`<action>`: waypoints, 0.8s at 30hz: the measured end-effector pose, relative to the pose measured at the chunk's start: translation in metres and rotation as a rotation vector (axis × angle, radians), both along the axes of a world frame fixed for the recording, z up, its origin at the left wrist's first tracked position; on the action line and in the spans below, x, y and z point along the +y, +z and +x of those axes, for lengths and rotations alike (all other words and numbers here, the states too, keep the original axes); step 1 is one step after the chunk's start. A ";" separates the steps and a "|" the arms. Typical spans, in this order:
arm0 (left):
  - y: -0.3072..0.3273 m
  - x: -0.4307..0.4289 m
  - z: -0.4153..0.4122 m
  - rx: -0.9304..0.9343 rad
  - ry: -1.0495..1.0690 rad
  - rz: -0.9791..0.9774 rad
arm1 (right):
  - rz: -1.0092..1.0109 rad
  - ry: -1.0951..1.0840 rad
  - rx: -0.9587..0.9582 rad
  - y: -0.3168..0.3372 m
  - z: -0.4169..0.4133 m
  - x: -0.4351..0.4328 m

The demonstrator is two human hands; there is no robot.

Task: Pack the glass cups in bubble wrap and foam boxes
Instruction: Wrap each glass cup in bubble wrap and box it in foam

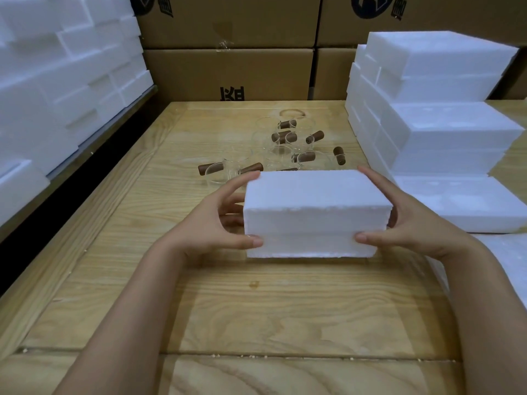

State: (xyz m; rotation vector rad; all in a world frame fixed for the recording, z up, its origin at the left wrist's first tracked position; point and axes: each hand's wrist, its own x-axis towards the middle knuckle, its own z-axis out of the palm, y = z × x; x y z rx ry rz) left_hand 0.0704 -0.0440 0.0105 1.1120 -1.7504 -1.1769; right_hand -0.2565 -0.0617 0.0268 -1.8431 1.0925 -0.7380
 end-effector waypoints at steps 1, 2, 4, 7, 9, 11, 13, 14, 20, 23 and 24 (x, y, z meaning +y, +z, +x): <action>0.002 0.000 0.001 0.024 -0.008 0.018 | 0.009 0.004 -0.036 0.002 -0.001 0.000; 0.004 -0.001 0.002 0.040 -0.016 0.033 | 0.033 0.009 -0.075 0.005 0.000 0.000; 0.008 -0.004 0.003 0.047 -0.024 0.051 | 0.072 0.012 -0.119 0.011 0.003 0.000; 0.013 -0.008 0.004 0.050 -0.032 0.071 | 0.141 0.025 -0.168 0.014 0.007 -0.001; 0.014 -0.008 0.006 0.054 -0.041 0.079 | 0.192 0.023 -0.201 0.014 0.009 -0.002; 0.015 -0.007 0.007 0.062 -0.033 0.092 | 0.230 0.010 -0.228 0.012 0.010 -0.002; 0.014 -0.007 0.008 0.074 -0.005 0.103 | 0.244 0.011 -0.243 0.012 0.012 -0.003; 0.014 -0.006 0.008 0.082 0.010 0.105 | 0.248 0.012 -0.248 0.011 0.013 -0.004; 0.014 -0.005 -0.005 0.199 0.066 0.143 | 0.250 -0.010 -0.321 0.009 0.015 -0.006; 0.013 -0.005 -0.010 0.286 0.072 0.160 | 0.204 -0.001 -0.356 0.013 0.019 -0.004; 0.013 -0.006 -0.011 0.308 0.076 0.167 | 0.186 0.000 -0.366 0.014 0.019 -0.003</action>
